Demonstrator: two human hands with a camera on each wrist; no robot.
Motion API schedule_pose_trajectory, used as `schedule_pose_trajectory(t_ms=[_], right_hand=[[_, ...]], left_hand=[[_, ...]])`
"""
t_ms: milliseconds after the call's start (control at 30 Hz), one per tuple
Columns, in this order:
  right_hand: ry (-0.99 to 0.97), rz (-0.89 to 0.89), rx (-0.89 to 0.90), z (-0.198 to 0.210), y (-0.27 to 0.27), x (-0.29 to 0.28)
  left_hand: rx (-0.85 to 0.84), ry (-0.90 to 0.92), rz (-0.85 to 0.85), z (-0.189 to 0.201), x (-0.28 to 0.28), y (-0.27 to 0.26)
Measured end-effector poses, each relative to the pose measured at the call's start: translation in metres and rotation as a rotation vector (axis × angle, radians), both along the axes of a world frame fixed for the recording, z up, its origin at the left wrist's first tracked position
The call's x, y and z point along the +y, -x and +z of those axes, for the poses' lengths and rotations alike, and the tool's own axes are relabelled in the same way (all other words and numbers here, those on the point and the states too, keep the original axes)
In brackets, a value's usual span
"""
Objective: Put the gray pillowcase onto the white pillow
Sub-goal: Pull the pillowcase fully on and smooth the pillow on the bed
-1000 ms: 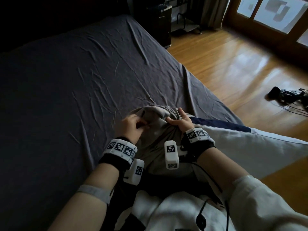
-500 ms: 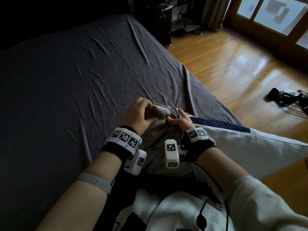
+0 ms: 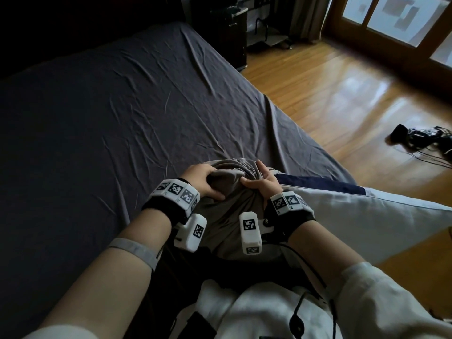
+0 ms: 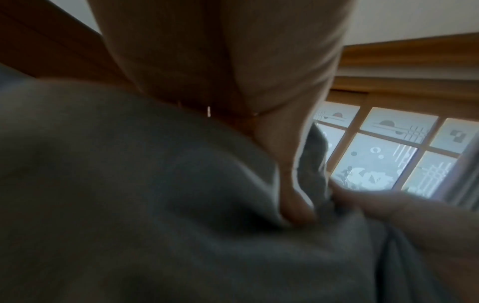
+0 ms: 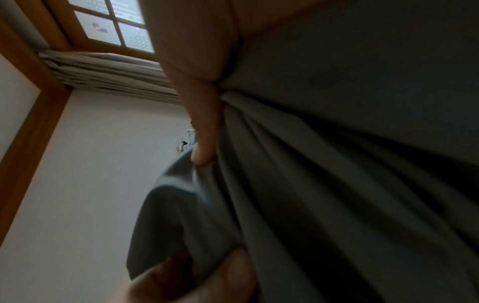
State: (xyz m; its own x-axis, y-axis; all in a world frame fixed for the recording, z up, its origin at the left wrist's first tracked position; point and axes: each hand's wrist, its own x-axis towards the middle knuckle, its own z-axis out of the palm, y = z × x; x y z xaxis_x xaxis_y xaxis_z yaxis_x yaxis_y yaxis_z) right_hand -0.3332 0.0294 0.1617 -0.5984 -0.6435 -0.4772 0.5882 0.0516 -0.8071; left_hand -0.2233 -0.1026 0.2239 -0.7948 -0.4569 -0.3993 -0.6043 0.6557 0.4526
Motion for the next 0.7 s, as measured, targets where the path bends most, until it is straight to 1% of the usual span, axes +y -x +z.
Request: schedule_pose_trajectory(t_ms=[100,167,233,267,300,367,400,467,533,600,667,700], right_hand=[[-0.058,0.088,0.087,0.007,-0.001,-0.01],[-0.05,0.119,0.129,0.018,-0.001,-0.019],[-0.005,0.129,0.145,0.033,-0.003,-0.031],[0.009,0.146,0.171,0.04,-0.005,-0.04],[0.015,0.176,0.209,0.046,-0.008,-0.048],[0.037,0.256,0.281,0.054,-0.017,-0.062],[0.034,0.291,0.32,0.055,-0.022,-0.065],[-0.034,0.323,0.387,0.048,-0.026,-0.062],[-0.119,0.28,0.473,0.033,-0.016,-0.049],[-0.206,0.18,0.578,0.017,0.008,-0.029],[-0.267,0.113,0.648,0.01,0.032,-0.005],[-0.287,0.083,0.663,0.006,0.041,0.006]], left_hand=[[0.029,0.112,0.04,-0.009,0.002,-0.002],[0.053,0.161,0.087,-0.01,-0.001,-0.009],[0.155,0.19,0.103,-0.007,-0.002,-0.019],[0.193,0.234,0.106,-0.005,-0.003,-0.024],[0.213,0.319,0.091,-0.003,-0.003,-0.028],[0.178,0.418,0.103,0.0,-0.008,-0.038],[0.152,0.396,0.153,0.002,-0.013,-0.044],[0.085,0.346,0.238,0.0,-0.024,-0.058],[0.01,0.356,0.282,-0.006,-0.033,-0.075],[-0.05,0.355,0.362,-0.015,-0.039,-0.09],[-0.054,0.353,0.431,-0.02,-0.043,-0.099],[-0.045,0.365,0.44,-0.021,-0.043,-0.099]])
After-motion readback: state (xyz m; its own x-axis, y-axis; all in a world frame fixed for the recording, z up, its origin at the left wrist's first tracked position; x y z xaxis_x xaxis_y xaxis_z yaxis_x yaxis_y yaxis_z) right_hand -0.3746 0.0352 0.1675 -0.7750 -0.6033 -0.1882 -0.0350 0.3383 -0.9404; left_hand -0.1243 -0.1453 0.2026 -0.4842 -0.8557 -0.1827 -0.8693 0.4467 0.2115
